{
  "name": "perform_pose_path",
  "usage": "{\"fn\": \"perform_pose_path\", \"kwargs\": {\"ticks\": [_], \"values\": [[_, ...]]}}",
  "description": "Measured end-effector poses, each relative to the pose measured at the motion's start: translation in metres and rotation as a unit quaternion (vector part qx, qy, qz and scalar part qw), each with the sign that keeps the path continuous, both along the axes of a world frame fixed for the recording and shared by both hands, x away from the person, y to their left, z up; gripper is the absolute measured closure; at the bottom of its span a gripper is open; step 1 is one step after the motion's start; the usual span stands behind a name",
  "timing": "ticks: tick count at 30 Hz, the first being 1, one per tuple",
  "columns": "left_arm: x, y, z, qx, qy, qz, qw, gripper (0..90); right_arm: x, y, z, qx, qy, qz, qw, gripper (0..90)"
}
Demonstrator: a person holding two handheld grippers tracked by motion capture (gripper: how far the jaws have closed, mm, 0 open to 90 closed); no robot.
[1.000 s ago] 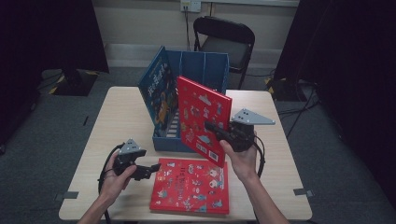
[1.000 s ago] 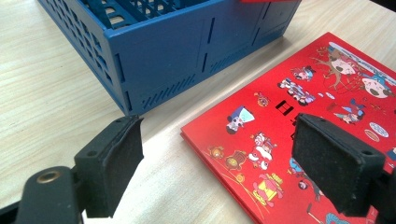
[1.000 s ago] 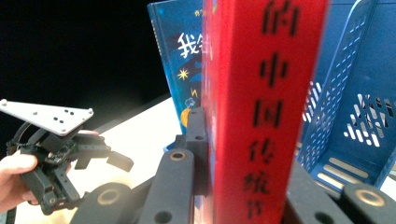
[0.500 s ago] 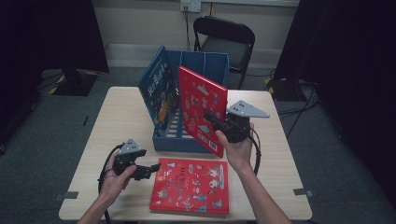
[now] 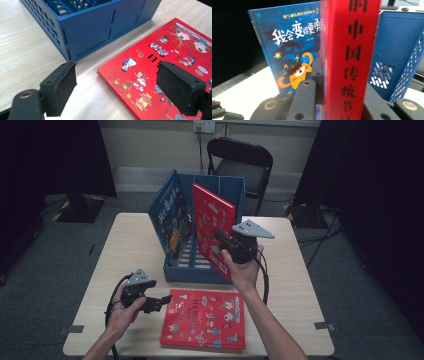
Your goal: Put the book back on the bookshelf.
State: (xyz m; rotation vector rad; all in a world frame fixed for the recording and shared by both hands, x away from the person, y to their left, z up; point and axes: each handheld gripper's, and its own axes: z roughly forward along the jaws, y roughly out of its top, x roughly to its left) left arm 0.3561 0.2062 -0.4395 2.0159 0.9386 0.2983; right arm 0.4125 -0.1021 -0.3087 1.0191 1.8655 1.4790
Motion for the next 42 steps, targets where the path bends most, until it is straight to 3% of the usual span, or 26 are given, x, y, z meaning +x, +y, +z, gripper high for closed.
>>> {"fn": "perform_pose_path", "kwargs": {"ticks": [27, 35, 39, 42], "values": [[0.000, -0.001, -0.001, 0.001, 0.000, -0.002, 1.0000, 16.1, 0.059, 0.035, -0.010, 0.006, 0.013, -0.080, 0.9967, 80.4], [-0.001, -0.002, -0.002, 0.004, -0.002, -0.007, 1.0000, 16.1, 0.070, 0.042, -0.016, 0.007, 0.015, -0.098, 0.9951, 80.4], [-0.001, -0.003, -0.001, 0.005, -0.003, -0.008, 0.9999, 16.1, 0.075, 0.045, -0.021, 0.015, 0.027, -0.100, 0.9945, 80.4], [-0.001, -0.002, -0.002, 0.005, -0.004, -0.008, 1.0000, 16.1, 0.075, 0.049, -0.023, 0.004, 0.019, -0.111, 0.9936, 80.4]]}}
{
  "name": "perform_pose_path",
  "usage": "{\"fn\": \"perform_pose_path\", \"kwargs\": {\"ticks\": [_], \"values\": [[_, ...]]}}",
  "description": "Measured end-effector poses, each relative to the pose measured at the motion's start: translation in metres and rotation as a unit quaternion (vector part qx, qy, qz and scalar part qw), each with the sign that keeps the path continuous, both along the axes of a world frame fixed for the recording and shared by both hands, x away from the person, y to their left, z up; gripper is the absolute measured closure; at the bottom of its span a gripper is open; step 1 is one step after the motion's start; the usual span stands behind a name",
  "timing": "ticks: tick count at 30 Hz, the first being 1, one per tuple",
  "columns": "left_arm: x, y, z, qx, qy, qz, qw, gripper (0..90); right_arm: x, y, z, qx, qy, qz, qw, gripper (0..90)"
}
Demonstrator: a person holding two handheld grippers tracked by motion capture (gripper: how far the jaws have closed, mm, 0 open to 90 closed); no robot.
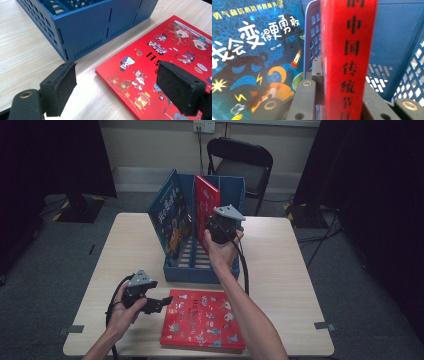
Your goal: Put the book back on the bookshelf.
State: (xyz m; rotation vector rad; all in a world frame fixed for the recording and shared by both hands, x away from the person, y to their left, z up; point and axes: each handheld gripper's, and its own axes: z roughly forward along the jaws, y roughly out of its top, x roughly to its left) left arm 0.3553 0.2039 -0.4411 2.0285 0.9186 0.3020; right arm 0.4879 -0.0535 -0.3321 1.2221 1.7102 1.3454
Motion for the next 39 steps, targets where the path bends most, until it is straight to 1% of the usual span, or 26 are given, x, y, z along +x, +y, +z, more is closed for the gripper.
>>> {"fn": "perform_pose_path", "kwargs": {"ticks": [5, 6, 8, 9, 12, 15, 16, 17, 19, 21, 27, 29, 32, 34, 35, 38, 39], "values": [[0.000, -0.001, 0.000, -0.001, 0.000, -0.001, 1.0000, 16.1, 0.002, 0.006, -0.004, 0.008, 0.000, -0.010, 0.9999, 80.4], [0.000, -0.001, 0.000, 0.003, -0.002, -0.003, 1.0000, 16.1, 0.002, 0.006, -0.005, 0.010, 0.002, -0.012, 0.9999, 80.4], [0.000, -0.002, 0.000, 0.005, -0.002, -0.006, 1.0000, 16.1, 0.004, 0.009, -0.007, 0.011, 0.003, -0.015, 0.9998, 80.4], [-0.001, -0.003, -0.001, 0.002, 0.001, -0.005, 1.0000, 16.1, 0.004, 0.009, -0.009, 0.012, 0.002, -0.019, 0.9997, 80.4], [-0.001, -0.003, -0.001, 0.003, 0.000, -0.006, 1.0000, 16.1, 0.004, 0.012, -0.014, 0.015, 0.000, -0.023, 0.9996, 80.4], [-0.001, -0.003, -0.001, 0.003, 0.000, -0.006, 1.0000, 16.1, 0.005, 0.013, -0.018, 0.015, 0.002, -0.024, 0.9996, 80.3], [-0.001, -0.003, -0.001, 0.003, 0.000, -0.006, 1.0000, 16.1, 0.005, 0.014, -0.020, 0.011, 0.003, -0.023, 0.9997, 80.3], [-0.001, -0.003, -0.001, 0.006, -0.003, -0.008, 0.9999, 16.1, 0.005, 0.013, -0.023, 0.012, 0.003, -0.023, 0.9997, 80.3], [-0.002, -0.004, -0.001, 0.004, 0.000, -0.008, 1.0000, 16.1, 0.004, 0.012, -0.027, 0.016, 0.006, -0.022, 0.9996, 80.3], [-0.002, -0.005, -0.001, 0.012, -0.001, -0.013, 0.9998, 16.1, 0.003, 0.012, -0.031, 0.017, 0.006, -0.022, 0.9996, 80.3], [-0.002, -0.008, -0.002, 0.017, -0.002, -0.018, 0.9997, 16.1, 0.000, 0.012, -0.044, 0.018, 0.006, -0.021, 0.9996, 80.2], [-0.003, -0.008, -0.002, 0.022, -0.005, -0.015, 0.9996, 16.1, -0.002, 0.011, -0.049, 0.013, 0.008, -0.020, 0.9997, 80.2], [-0.003, -0.009, -0.003, 0.021, -0.003, -0.016, 0.9996, 16.1, -0.004, 0.009, -0.054, 0.016, 0.004, -0.015, 0.9998, 80.1], [-0.002, -0.009, -0.003, 0.025, -0.003, -0.017, 0.9995, 16.1, -0.006, 0.010, -0.054, 0.007, 0.004, -0.015, 0.9998, 80.1], [-0.003, -0.009, -0.003, 0.021, -0.001, -0.016, 0.9996, 16.1, -0.007, 0.011, -0.055, 0.005, 0.004, -0.015, 0.9999, 80.1], [-0.003, -0.009, -0.003, 0.021, -0.003, -0.017, 0.9996, 16.1, -0.010, 0.009, -0.057, -0.003, 0.003, -0.010, 0.9999, 79.8], [-0.003, -0.009, -0.003, 0.025, -0.002, -0.017, 0.9995, 16.1, -0.012, 0.009, -0.057, -0.008, 0.003, -0.007, 0.9999, 79.7]]}}
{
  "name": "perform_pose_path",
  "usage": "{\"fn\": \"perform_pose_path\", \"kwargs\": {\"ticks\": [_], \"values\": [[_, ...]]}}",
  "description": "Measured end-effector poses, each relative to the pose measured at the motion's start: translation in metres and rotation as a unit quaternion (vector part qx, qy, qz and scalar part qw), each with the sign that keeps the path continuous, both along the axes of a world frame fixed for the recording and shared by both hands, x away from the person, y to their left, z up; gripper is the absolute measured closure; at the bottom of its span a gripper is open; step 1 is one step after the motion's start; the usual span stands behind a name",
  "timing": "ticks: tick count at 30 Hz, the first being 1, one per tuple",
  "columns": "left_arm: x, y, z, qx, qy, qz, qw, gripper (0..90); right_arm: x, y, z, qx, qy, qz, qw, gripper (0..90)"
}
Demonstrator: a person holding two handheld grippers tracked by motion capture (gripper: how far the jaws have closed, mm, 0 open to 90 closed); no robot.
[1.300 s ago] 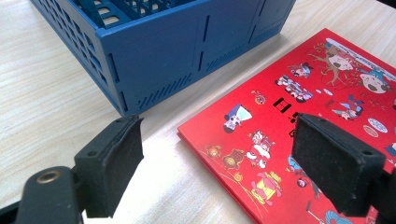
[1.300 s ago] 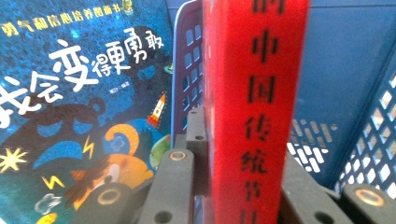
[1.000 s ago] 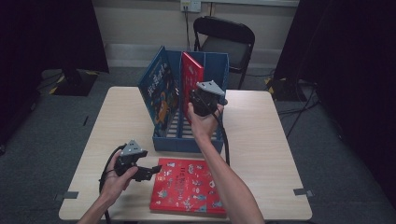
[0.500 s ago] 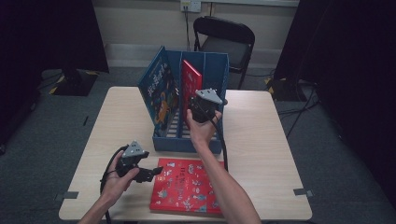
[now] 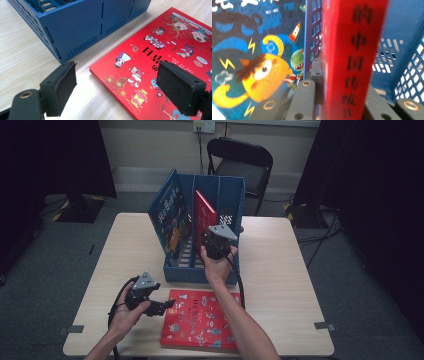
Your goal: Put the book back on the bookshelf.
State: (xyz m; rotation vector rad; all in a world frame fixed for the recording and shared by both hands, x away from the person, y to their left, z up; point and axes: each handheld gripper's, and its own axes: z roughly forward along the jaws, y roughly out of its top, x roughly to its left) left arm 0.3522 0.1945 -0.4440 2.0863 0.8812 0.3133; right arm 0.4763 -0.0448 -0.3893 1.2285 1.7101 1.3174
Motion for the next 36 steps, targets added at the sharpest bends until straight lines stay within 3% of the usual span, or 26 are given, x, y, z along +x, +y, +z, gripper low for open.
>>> {"fn": "perform_pose_path", "kwargs": {"ticks": [13, 22, 31, 36], "values": [[0.000, -0.002, 0.000, 0.005, -0.005, -0.001, 1.0000, 16.3, -0.016, -0.001, -0.009, -0.034, 0.006, 0.019, 0.9992, 78.7], [-0.001, -0.003, 0.000, 0.001, -0.002, 0.000, 1.0000, 16.2, -0.024, -0.007, -0.014, -0.027, 0.012, 0.031, 0.9991, 76.8], [-0.001, -0.004, 0.000, -0.003, -0.001, -0.002, 1.0000, 16.2, -0.037, -0.012, -0.012, -0.018, 0.017, 0.045, 0.9987, 67.2], [-0.001, -0.004, 0.000, -0.004, -0.002, -0.001, 1.0000, 16.2, -0.045, -0.020, -0.012, -0.017, 0.022, 0.058, 0.9980, 70.2]]}}
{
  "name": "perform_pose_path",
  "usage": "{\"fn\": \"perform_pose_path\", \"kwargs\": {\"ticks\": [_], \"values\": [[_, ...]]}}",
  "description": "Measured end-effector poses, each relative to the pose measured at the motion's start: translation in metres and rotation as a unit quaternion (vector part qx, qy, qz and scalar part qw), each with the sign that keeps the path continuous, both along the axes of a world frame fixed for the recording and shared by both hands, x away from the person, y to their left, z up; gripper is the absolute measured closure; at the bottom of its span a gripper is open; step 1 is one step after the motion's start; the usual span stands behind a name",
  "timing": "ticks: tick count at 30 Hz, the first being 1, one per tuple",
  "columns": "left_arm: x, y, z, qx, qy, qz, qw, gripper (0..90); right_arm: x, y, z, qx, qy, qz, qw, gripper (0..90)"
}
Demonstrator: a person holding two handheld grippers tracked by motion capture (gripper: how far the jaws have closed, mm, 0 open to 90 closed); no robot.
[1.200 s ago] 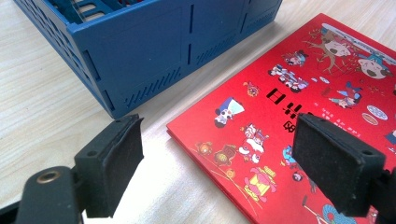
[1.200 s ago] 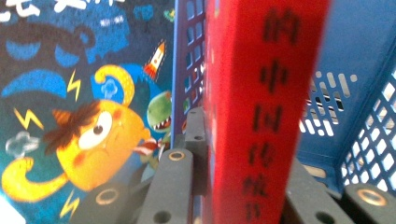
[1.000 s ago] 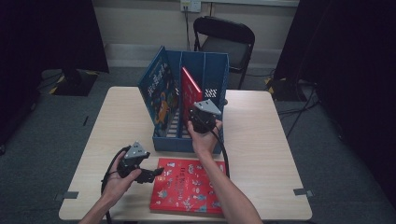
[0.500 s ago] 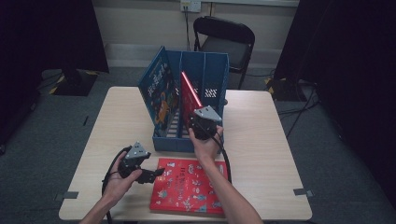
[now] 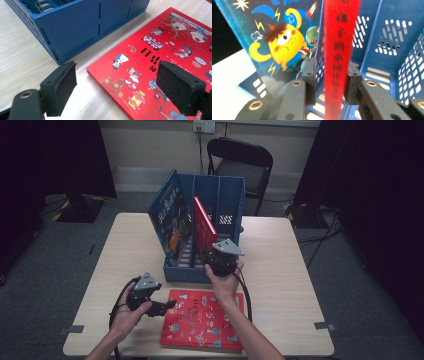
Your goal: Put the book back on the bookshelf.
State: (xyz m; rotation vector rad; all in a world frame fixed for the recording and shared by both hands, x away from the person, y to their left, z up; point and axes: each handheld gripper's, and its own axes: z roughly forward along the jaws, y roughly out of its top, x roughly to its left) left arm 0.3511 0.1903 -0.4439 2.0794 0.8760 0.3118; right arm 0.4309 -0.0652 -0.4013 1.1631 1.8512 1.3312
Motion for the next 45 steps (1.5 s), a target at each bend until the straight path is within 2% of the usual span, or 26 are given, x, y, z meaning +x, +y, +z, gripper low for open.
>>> {"fn": "perform_pose_path", "kwargs": {"ticks": [4, 5, 8, 13, 20, 37, 40, 45], "values": [[-0.001, 0.001, 0.001, -0.005, -0.001, 0.000, 1.0000, 16.2, -0.007, -0.009, -0.005, 0.001, 0.014, 0.016, 0.9998, 74.3], [0.000, 0.002, 0.002, -0.001, -0.004, -0.003, 1.0000, 16.2, -0.008, -0.011, -0.006, 0.000, 0.016, 0.020, 0.9997, 74.8], [0.000, 0.002, 0.001, -0.001, -0.001, 0.000, 1.0000, 16.2, -0.013, -0.015, -0.010, -0.010, 0.017, 0.027, 0.9994, 75.6], [0.000, 0.001, 0.001, -0.002, -0.001, -0.002, 1.0000, 16.2, -0.016, -0.016, -0.015, -0.015, 0.019, 0.028, 0.9993, 76.8], [0.001, 0.000, 0.000, -0.005, 0.002, -0.001, 1.0000, 16.2, -0.014, -0.009, -0.014, -0.026, 0.016, 0.025, 0.9992, 76.8], [0.001, 0.001, 0.000, -0.004, 0.001, -0.001, 1.0000, 16.2, 0.012, 0.015, -0.008, -0.031, 0.022, 0.016, 0.9992, 73.8], [0.000, 0.001, 0.001, 0.000, -0.002, -0.004, 1.0000, 16.2, 0.019, 0.022, -0.007, -0.045, 0.021, 0.013, 0.9987, 73.2], [0.000, 0.001, 0.001, 0.001, -0.001, -0.005, 1.0000, 16.2, 0.032, 0.029, -0.005, -0.041, 0.027, 0.006, 0.9988, 72.9]]}}
